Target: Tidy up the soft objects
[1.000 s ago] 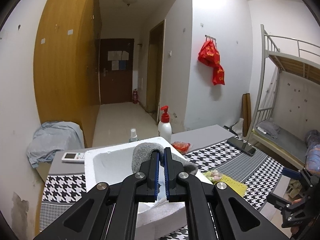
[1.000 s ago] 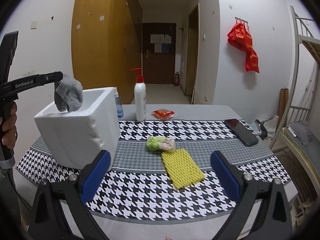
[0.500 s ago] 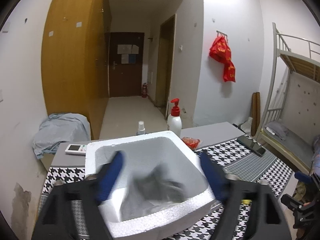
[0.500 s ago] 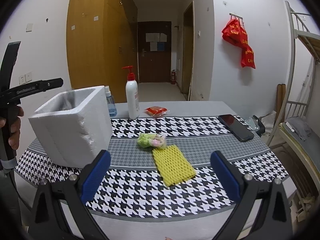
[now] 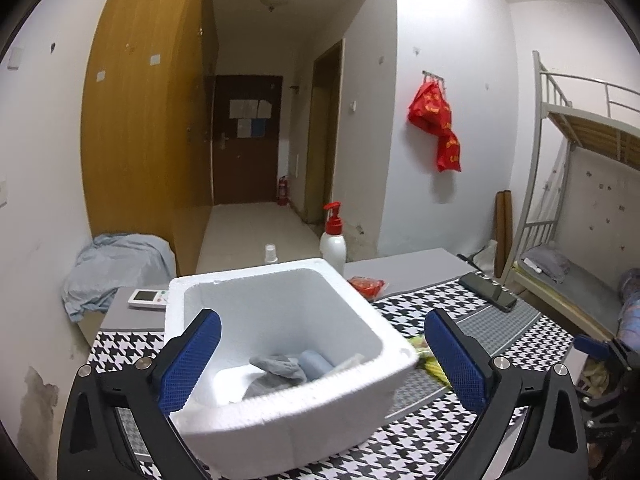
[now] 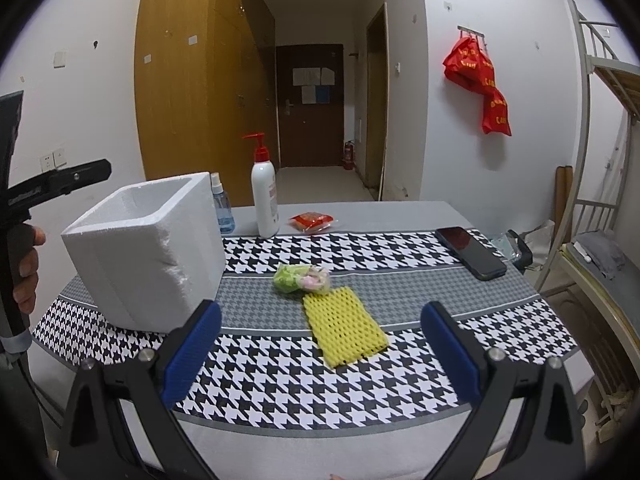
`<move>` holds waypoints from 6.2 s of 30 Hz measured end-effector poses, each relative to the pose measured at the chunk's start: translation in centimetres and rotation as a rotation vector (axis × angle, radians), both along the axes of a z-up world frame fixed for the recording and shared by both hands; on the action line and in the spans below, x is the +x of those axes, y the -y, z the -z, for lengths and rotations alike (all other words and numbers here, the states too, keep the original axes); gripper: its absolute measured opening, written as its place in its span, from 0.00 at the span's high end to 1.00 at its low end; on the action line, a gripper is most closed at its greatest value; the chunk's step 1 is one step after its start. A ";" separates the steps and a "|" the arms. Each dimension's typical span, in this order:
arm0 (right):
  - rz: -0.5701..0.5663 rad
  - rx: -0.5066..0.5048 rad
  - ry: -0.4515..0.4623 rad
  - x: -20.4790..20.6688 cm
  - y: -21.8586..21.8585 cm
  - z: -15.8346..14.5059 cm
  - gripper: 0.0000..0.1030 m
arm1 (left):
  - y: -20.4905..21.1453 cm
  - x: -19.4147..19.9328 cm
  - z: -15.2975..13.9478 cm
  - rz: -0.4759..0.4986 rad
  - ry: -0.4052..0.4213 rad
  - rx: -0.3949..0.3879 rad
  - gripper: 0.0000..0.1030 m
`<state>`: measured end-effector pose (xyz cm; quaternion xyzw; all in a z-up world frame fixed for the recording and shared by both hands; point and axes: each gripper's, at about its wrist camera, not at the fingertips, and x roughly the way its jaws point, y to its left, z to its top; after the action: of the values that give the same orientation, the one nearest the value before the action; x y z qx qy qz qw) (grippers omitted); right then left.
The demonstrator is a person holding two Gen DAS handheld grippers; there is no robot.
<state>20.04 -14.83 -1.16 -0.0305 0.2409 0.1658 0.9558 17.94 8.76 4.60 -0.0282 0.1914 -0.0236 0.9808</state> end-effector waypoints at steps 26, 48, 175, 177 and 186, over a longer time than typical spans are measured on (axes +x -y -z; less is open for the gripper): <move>0.001 0.014 0.015 -1.9 -1.6 -0.3 0.02 | 1.1 -5.2 2.0 0.027 0.064 -0.001 0.01; 0.072 0.022 -0.009 -2.0 0.1 2.1 0.02 | 2.8 -5.7 6.9 0.061 0.032 -0.055 0.01; -0.186 0.005 -0.225 9.9 3.3 9.2 0.02 | 12.6 19.1 15.3 -0.006 -0.450 -0.007 0.29; -0.177 -0.016 -0.227 10.1 3.1 9.2 0.02 | 12.6 19.1 15.2 -0.006 -0.447 -0.008 0.29; -0.208 -0.058 -0.243 11.2 1.6 9.4 0.02 | 12.3 18.7 15.1 -0.013 -0.449 -0.014 0.29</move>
<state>31.26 -16.43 -10.61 -0.0624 0.3549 0.2595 0.8960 36.63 -3.52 -10.54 -0.0406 0.4045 -0.0119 0.9136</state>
